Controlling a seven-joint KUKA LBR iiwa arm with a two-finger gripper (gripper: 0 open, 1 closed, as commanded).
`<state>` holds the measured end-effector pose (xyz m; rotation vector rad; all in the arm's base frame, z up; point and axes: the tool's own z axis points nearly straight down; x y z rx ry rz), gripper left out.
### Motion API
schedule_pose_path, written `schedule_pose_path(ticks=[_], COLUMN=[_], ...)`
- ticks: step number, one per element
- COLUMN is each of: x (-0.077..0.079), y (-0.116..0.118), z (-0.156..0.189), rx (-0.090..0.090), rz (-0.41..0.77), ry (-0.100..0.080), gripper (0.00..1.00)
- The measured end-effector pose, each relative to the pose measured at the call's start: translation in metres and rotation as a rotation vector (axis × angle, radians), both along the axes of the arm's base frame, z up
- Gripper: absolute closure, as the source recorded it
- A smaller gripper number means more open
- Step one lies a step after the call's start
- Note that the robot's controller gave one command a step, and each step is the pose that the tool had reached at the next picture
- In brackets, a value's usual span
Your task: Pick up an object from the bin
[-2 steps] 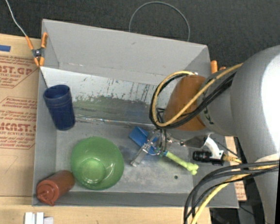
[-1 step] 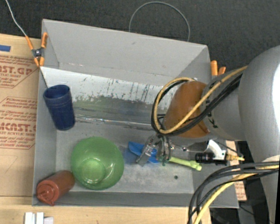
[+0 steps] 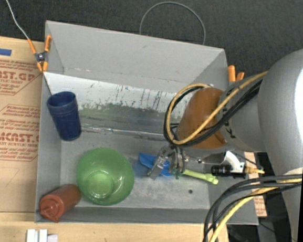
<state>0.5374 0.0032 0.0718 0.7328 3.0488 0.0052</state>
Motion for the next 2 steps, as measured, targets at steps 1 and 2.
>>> schedule_pose_path(ticks=[1, 2], x=[-0.003, -0.002], y=[0.0, 0.0], z=[0.012, 0.041], rx=[0.0, 0.001], rz=[0.0, 0.0], ry=[0.01, 0.007], gripper=[1.0, 1.0])
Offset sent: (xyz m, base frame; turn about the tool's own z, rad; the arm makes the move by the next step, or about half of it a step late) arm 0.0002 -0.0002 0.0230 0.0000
